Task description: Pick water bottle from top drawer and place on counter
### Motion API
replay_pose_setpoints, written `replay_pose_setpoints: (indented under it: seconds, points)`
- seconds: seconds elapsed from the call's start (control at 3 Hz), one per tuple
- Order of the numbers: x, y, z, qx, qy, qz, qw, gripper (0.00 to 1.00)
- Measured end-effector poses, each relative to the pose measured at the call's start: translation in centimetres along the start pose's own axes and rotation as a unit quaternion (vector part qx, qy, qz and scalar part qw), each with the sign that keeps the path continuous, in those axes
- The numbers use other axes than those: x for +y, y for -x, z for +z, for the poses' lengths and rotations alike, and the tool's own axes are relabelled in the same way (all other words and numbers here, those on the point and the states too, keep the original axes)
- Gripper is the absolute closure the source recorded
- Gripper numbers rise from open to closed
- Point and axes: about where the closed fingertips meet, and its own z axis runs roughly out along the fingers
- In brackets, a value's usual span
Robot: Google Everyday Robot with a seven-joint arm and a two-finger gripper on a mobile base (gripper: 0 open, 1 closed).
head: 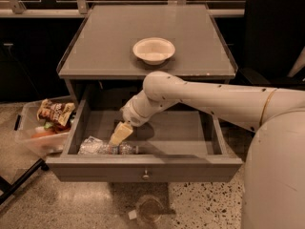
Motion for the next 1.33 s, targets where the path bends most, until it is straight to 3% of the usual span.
replay_pose_setpoints:
  seconds: [0.67, 1.33]
  points:
    - [1.6, -0.6, 0.8, 0.005, 0.008, 0.013, 0.9999, 0.12]
    - [2.2, -0.9, 1.1, 0.004, 0.012, 0.018, 0.9998, 0.15]
